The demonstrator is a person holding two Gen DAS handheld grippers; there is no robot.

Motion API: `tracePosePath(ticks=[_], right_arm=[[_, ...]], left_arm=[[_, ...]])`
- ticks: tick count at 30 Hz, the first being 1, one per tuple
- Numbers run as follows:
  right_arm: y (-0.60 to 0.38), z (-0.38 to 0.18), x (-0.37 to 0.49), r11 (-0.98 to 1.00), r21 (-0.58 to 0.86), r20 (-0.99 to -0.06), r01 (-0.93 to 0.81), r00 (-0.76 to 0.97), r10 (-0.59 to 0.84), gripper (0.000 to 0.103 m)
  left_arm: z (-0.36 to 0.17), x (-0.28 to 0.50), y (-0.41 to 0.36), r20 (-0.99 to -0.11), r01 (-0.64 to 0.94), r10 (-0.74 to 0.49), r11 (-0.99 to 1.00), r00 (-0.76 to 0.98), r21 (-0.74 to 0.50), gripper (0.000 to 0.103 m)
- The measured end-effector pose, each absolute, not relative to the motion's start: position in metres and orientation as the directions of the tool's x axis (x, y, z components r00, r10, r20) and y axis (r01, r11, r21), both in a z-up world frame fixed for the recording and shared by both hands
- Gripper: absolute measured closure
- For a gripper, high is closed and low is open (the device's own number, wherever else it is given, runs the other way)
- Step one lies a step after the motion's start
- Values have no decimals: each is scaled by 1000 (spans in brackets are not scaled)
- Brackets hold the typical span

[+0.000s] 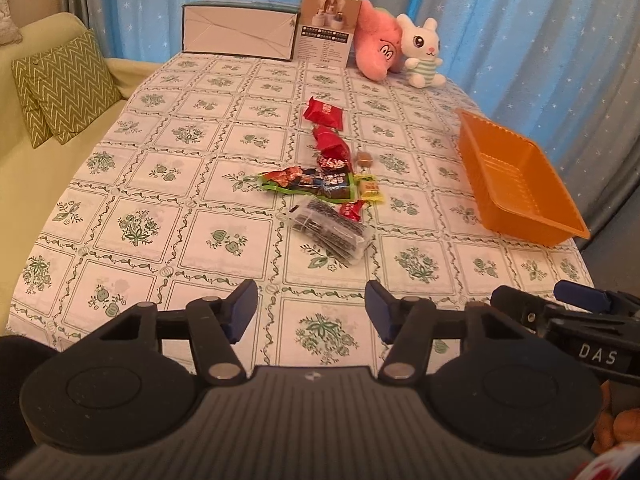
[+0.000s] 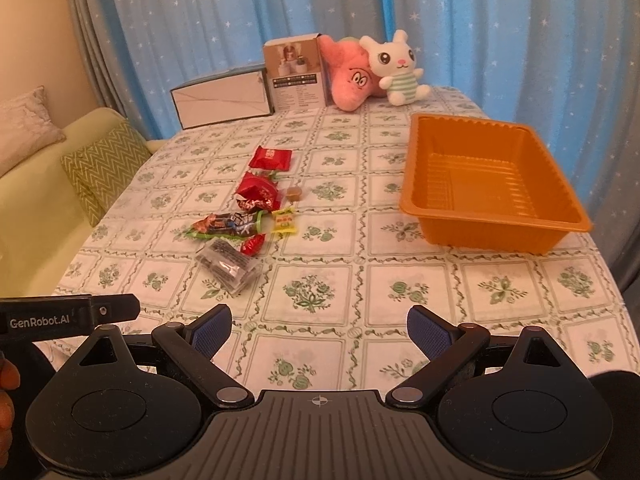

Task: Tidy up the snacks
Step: 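Move the left tool to the clear bag of dark sticks and grasp it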

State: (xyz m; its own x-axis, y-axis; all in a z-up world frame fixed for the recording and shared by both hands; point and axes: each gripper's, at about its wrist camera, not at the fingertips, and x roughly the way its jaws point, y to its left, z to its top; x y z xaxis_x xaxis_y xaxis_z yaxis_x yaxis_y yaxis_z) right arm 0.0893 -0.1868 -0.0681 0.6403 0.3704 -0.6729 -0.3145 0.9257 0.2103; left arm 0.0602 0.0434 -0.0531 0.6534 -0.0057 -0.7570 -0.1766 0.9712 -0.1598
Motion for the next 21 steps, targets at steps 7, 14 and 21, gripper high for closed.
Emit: tracePosePath(ticks=[7, 14, 21], right_arm=[[-173, -89, 117, 922, 207, -691, -327, 619, 374, 18], [-175, -112, 144, 931, 207, -717, -301, 601, 354, 22], [-183, -127, 165, 941, 211, -727, -263, 601, 331, 22]], left_arm=[[-71, 90, 51, -765, -206, -20, 958, 644, -199, 51], [-90, 124, 46, -768, -245, -43, 935, 640, -256, 54], [-110, 159, 35, -780, -292, -36, 915, 624, -277, 41]])
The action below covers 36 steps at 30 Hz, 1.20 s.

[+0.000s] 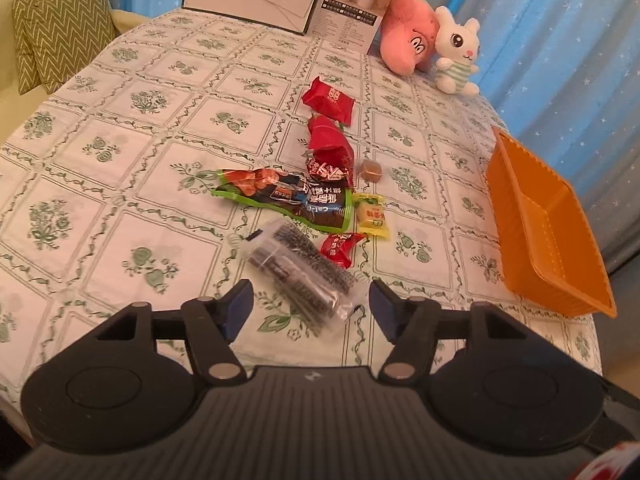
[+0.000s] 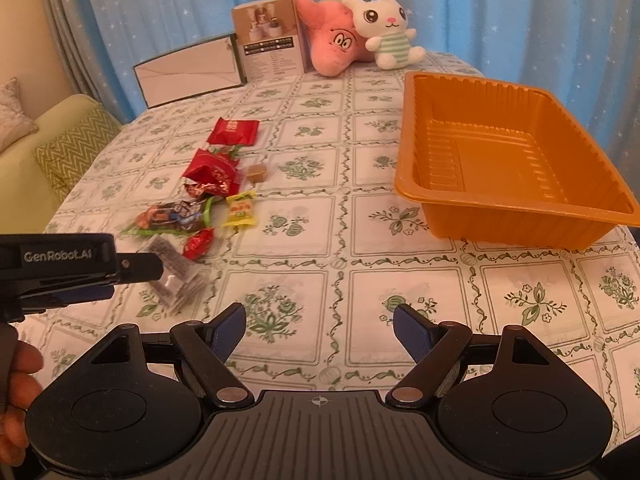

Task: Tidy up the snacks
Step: 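Move the left tool to the clear bag of dark sticks and grasp it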

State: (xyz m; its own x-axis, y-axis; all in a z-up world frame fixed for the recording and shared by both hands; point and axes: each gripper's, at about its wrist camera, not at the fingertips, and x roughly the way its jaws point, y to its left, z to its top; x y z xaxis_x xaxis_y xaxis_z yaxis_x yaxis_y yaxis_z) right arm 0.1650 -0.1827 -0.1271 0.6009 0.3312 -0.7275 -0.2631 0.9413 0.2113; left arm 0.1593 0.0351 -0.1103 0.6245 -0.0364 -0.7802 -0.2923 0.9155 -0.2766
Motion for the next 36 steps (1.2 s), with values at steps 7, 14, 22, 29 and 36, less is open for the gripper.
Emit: tracePosePath(ticks=[7, 14, 22, 29, 36], right_arm=[[-189, -138, 178, 946, 220, -733, -237, 600, 321, 22], [-190, -144, 182, 948, 213, -741, -234, 594, 313, 22], [-179, -141, 182, 940, 212, -730, -267, 597, 334, 22], [-165, -139, 182, 935, 200, -726, -293, 596, 342, 22], [-147, -141, 187, 918, 202, -715, -340, 590, 376, 22]], left_arm=[[-130, 184, 29, -802, -370, 20, 894, 597, -253, 37], [-132, 185, 29, -806, -336, 56, 925, 589, -181, 38], [-133, 173, 50, -814, -225, 81, 972, 576, -62, 47], [-136, 181, 42, -793, 39, 34, 997, 608, 73, 52], [-135, 180, 50, -783, 87, -23, 995, 621, 40, 69]])
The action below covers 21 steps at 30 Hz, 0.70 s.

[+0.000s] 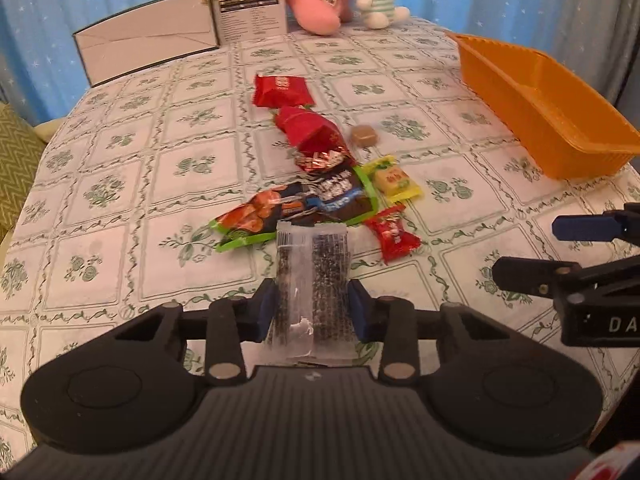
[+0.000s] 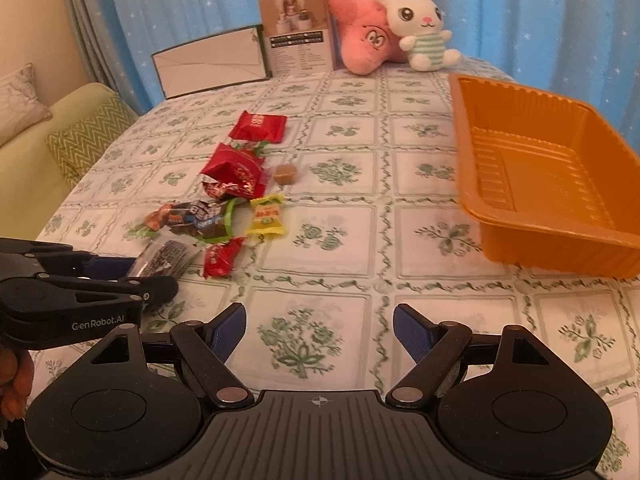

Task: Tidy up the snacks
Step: 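Move the left tool to the clear bag of dark sticks and grasp it, then grasp the small red candy packet with the right tool while the left holds the bag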

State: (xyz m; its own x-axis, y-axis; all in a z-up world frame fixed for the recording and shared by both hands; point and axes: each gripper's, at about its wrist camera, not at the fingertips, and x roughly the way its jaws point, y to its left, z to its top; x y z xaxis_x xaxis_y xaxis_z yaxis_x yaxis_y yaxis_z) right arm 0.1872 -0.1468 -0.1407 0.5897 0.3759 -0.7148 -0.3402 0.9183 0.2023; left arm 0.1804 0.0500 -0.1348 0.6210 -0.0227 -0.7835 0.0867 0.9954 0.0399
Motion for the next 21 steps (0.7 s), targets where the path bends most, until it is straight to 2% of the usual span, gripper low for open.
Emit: tracePosePath(ticks=[3, 5, 15, 19, 21], right_arm=[[-134, -139, 192, 904, 208, -700, -373, 589, 404, 23], [-124, -139, 196, 894, 209, -689, -398, 588, 423, 36], [-73, -149, 217, 857, 157, -674, -490, 581, 456, 60], [-63, -156, 221, 855, 119, -688, -505, 579, 437, 77], [-64, -156, 221, 858, 113, -688, -501, 584, 431, 79]], left_arm=[[-130, 178, 63, -771, 33, -7, 999, 637, 18, 69], [-127, 178, 69, -764, 14, -8, 1000, 645, 1, 69], [-120, 172, 85, -737, -42, -12, 998, 676, -55, 69], [-119, 173, 86, -736, -44, -18, 997, 677, -65, 69], [-119, 173, 84, -735, -38, -25, 997, 678, -69, 69]])
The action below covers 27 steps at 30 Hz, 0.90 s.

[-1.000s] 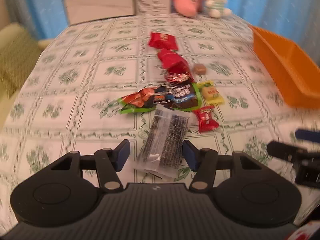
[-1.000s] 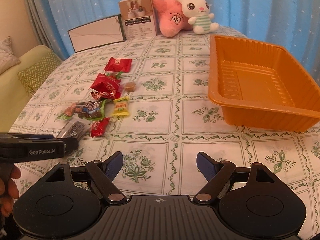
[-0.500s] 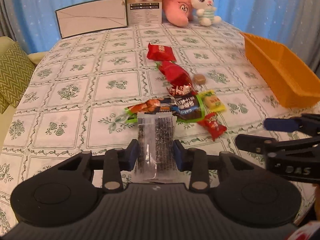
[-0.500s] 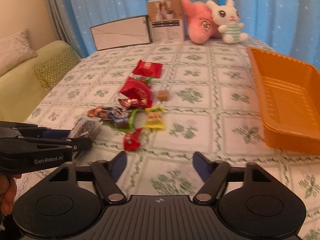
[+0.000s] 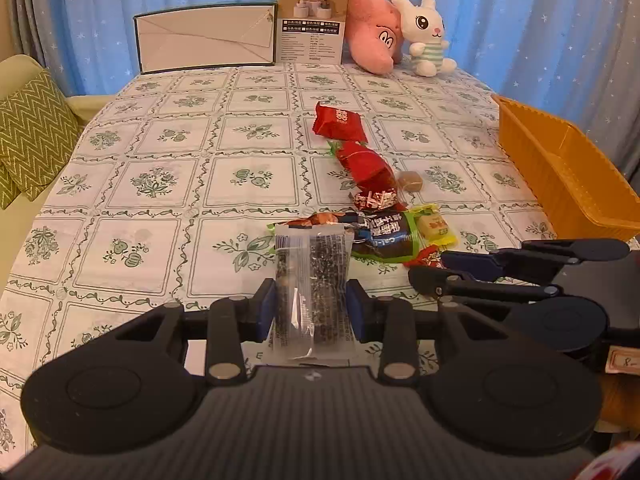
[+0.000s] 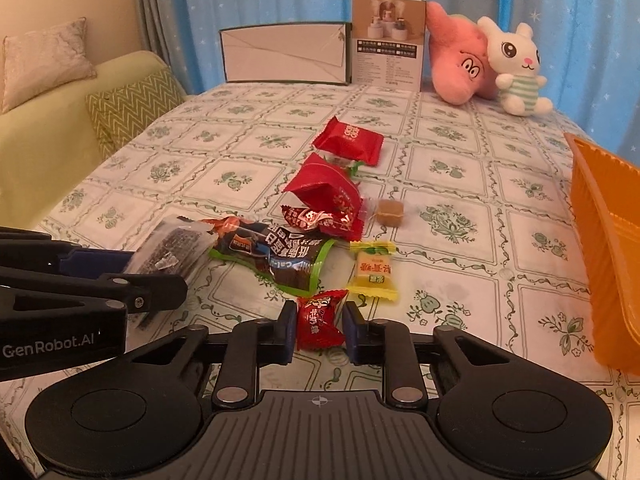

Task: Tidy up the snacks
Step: 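Grasp the small red candy packet with the right tool while the left holds the bag, then carry both snacks over the orange tray and open both tools to drop them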

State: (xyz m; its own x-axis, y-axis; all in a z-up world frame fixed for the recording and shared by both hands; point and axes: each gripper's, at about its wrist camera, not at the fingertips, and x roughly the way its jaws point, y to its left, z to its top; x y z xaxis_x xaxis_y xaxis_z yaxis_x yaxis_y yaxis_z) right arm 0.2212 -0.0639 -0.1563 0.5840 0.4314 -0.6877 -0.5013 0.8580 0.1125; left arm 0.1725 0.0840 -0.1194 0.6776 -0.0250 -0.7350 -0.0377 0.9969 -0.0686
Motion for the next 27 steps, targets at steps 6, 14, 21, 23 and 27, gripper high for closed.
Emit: tracePosePath(ticks=[6, 14, 21, 23, 27], right_arm=[[-74, -152, 216, 873, 104, -701, -477, 587, 405, 83], [-94, -134, 207, 891, 111, -693, -441, 608, 387, 83], [-121, -115, 195, 906, 127, -677, -403, 633, 376, 83], [-130, -109, 191, 911, 133, -670, -391, 642, 373, 83], [-148, -97, 187, 920, 137, -653, -367, 665, 362, 83]], left_arm=[[-115, 171, 74, -732, -17, -39, 998, 680, -68, 69], [-100, 162, 58, -725, -6, -45, 998, 688, -67, 69], [-84, 154, 36, -717, 26, -60, 998, 694, -58, 69], [-79, 153, 27, -713, 39, -68, 998, 698, -56, 69], [-68, 152, 11, -702, 67, -84, 996, 707, -53, 69]])
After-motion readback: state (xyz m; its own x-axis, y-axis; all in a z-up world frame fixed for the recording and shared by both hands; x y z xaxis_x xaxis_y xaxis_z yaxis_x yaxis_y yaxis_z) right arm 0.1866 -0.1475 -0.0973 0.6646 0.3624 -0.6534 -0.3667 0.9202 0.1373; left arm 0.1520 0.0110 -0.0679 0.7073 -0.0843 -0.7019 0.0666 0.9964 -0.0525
